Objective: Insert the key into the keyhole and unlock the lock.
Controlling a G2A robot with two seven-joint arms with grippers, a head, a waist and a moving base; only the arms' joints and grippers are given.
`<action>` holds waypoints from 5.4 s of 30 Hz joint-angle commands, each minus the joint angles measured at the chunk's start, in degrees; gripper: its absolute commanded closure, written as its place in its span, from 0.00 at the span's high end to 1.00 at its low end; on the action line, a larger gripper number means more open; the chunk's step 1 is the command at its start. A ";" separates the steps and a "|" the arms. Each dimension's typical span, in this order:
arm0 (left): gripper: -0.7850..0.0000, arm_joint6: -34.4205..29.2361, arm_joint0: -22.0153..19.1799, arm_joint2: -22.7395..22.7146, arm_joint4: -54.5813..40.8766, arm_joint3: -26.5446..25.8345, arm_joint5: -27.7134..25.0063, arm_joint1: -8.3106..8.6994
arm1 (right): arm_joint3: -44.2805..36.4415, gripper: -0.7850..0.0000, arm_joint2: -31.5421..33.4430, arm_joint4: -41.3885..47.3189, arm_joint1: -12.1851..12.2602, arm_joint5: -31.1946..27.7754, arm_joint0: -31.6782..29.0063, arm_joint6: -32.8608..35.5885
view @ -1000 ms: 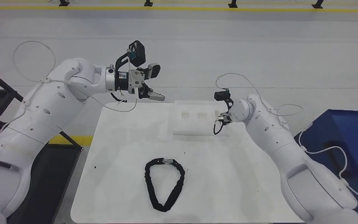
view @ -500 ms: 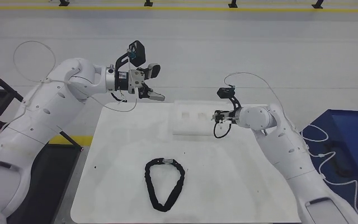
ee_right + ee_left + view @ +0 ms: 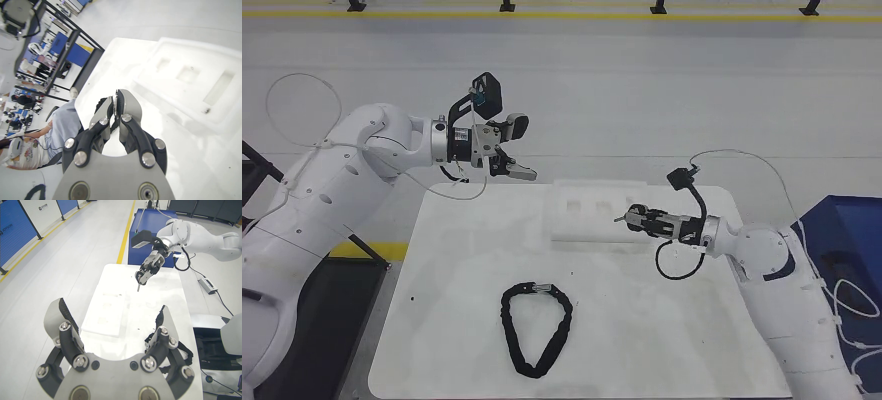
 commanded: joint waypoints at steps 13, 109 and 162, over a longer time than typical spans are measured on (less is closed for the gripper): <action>1.00 0.00 0.00 0.00 0.00 0.00 0.00 0.00 | 9.97 0.00 1.20 20.39 0.29 -10.35 1.63 6.40; 0.84 56.82 26.44 11.78 70.30 13.64 11.39 -7.94 | 9.97 0.00 1.20 20.39 0.29 -10.35 1.63 6.40; 0.00 55.03 29.75 -5.66 57.11 -10.24 9.71 -6.86 | -7.68 0.00 2.76 13.00 1.96 -5.92 -6.18 4.42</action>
